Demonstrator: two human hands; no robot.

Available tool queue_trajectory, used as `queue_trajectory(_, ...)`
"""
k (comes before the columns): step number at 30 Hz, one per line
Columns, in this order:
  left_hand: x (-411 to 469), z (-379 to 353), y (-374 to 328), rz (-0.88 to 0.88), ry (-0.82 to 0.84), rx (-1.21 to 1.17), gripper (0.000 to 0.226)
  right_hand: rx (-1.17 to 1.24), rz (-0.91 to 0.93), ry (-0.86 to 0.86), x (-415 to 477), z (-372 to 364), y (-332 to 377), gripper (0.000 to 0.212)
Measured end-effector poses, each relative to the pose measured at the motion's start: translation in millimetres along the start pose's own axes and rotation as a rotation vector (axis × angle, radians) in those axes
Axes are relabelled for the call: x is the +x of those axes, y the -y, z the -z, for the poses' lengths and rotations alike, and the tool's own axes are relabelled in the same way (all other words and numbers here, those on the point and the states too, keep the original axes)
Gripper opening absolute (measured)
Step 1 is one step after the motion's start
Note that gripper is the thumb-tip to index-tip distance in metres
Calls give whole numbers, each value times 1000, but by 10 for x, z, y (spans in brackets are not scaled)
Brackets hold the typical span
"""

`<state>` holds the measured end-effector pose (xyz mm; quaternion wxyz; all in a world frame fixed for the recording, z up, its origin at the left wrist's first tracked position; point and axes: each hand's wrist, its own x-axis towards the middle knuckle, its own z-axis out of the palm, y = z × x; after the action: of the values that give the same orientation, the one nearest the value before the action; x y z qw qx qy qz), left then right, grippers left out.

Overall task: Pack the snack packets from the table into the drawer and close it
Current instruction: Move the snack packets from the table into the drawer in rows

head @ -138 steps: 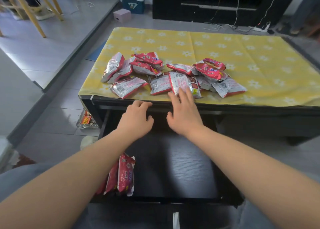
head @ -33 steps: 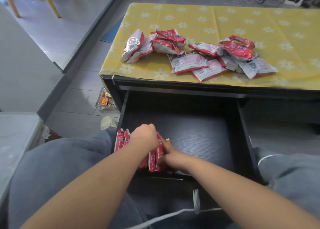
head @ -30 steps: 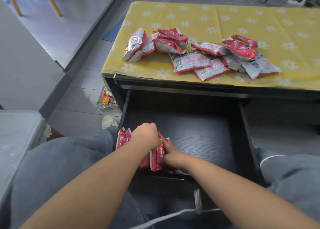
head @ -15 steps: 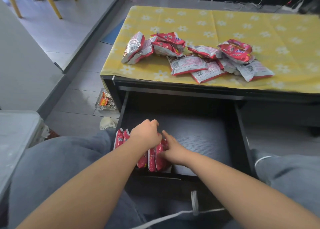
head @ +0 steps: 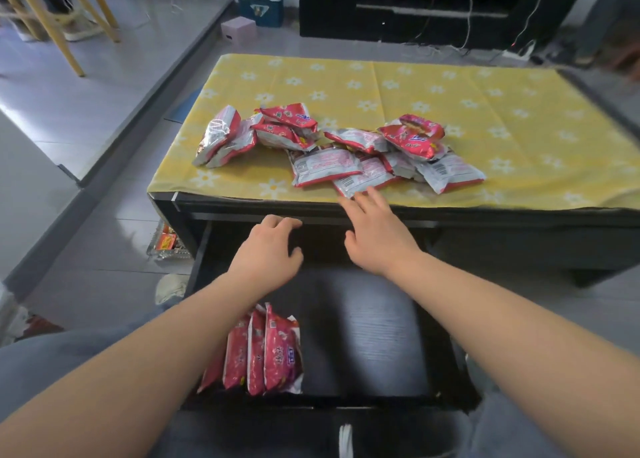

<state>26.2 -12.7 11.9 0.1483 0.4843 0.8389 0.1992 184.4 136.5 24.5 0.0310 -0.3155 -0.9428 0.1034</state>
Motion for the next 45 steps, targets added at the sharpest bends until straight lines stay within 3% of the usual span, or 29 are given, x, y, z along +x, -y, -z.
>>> queue_trajectory(7, 644, 38, -321, -78, -56, 70, 55, 6, -103, -149, 394, 263, -472, 65)
queue_trajectory(12, 1083, -6, -457, -97, -133, 162, 64, -238, -13, -259, 788, 329, -612, 62)
queue_trajectory(22, 1734, -80, -474, -160, -62, 506, 86, -240, -187, -131, 1473, 218, -838, 69)
queue_trajectory(27, 1883, -84, -487, -189, -105, 607, 68, -164, -225, -191, 1527, 158, -870, 54)
queue_trajectory(32, 1832, -1, -453, -179, -157, 483, 56, -121, -137, -284, 1432, 250, -834, 39)
queue_trajectory(37, 1650, 214, -521, -142, -205, 180, 51, 335, -114, -497, 1298, 515, -717, 39)
queue_trajectory(41, 1444, 387, -488, -43, -231, -101, 40, 751, -321, -491, 1159, 692, -664, 46)
queue_trajectory(45, 1206, 458, -397, 88, -243, -262, 28, 1310, -469, -507, 967, 769, -676, 29)
